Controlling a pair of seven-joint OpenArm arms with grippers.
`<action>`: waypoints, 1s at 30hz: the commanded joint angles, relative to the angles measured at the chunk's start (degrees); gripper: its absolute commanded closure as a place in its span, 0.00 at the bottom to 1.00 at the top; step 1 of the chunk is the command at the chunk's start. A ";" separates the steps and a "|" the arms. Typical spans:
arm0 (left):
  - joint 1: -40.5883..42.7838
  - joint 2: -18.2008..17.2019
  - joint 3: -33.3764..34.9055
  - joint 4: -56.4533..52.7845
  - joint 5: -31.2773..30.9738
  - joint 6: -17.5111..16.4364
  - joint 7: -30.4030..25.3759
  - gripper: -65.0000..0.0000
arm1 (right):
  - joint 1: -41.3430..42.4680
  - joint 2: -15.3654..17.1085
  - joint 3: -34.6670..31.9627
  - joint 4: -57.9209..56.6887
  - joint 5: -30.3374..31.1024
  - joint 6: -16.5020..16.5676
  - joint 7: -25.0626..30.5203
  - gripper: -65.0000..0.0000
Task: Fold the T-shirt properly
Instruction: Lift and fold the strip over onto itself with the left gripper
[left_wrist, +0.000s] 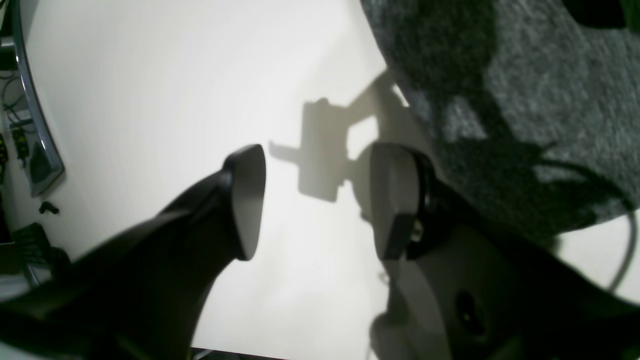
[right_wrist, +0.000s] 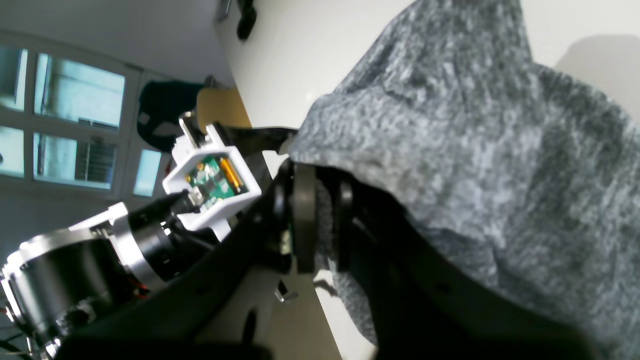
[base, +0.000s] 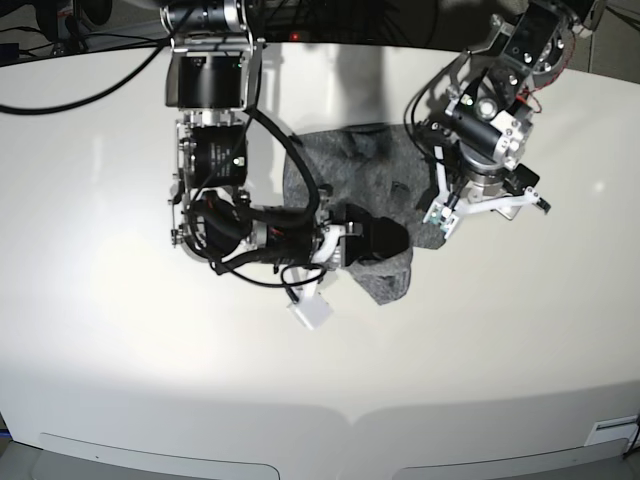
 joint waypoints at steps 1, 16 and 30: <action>-0.61 -0.17 -0.26 1.01 1.66 0.35 0.13 0.51 | 1.57 -0.48 -0.48 1.11 1.79 0.30 0.83 1.00; -0.63 -3.10 -0.26 1.01 10.40 0.59 0.31 0.51 | 2.64 -2.32 -2.14 1.11 12.83 0.30 0.74 0.62; -0.61 -4.46 -0.22 10.62 -3.08 8.26 -13.35 0.51 | 8.15 8.59 1.05 1.27 -22.62 0.30 12.63 0.62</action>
